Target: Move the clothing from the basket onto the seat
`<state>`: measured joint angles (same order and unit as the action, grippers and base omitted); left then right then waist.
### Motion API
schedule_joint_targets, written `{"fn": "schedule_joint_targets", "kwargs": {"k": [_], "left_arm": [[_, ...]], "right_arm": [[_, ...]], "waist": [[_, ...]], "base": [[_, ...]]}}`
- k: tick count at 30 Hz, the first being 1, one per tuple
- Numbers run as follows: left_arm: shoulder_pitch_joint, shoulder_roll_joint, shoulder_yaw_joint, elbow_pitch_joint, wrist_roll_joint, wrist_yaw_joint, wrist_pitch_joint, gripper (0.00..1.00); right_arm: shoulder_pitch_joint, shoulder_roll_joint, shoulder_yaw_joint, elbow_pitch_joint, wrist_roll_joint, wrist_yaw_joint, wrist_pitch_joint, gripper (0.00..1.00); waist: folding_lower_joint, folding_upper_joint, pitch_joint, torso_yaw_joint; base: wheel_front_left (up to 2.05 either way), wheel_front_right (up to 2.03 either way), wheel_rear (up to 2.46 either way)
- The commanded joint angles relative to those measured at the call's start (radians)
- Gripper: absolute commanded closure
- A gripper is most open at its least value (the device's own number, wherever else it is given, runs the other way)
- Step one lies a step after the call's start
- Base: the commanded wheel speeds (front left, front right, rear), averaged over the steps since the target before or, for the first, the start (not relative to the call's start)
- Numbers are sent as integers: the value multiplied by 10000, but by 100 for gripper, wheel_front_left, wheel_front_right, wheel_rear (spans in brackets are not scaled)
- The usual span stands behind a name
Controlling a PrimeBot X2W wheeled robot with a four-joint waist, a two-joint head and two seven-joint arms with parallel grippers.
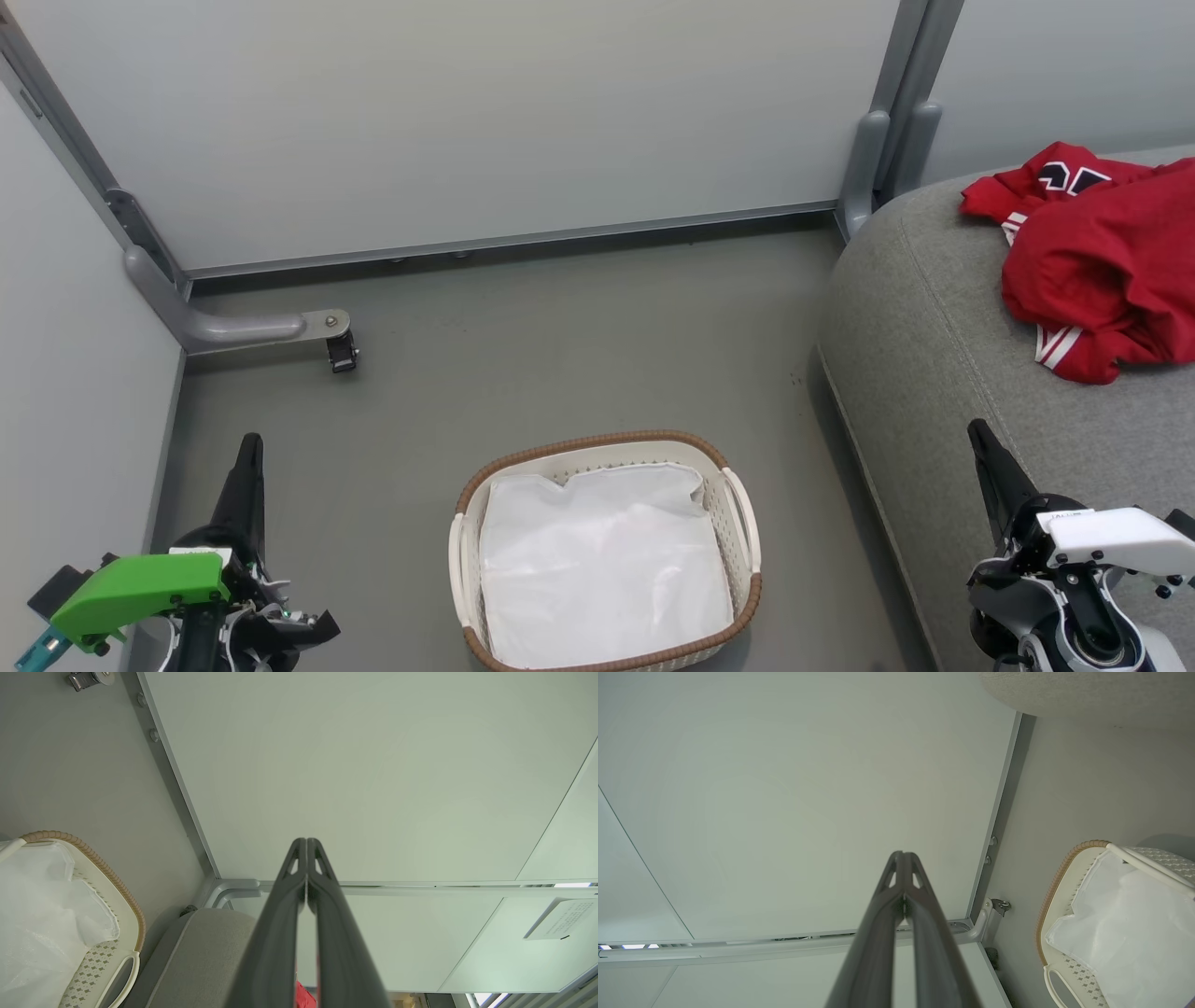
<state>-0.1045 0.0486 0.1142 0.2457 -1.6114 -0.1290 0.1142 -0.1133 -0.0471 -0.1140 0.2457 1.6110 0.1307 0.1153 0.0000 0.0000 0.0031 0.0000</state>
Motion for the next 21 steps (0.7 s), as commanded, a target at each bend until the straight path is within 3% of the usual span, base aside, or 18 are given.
{"fn": "schedule_joint_targets", "kwargs": {"k": [1,21], "left_arm": [[-93,30,13,-19,-32,-43,28,100],[-93,30,13,-20,-33,-43,28,100]], "right_arm": [[105,-61,-18,-35,40,0,7,100],[106,-61,-18,-36,40,0,7,100]], "waist": [[0,0,0,0],[0,0,0,0]], "base": [[0,0,0],[0,0,0]]}}
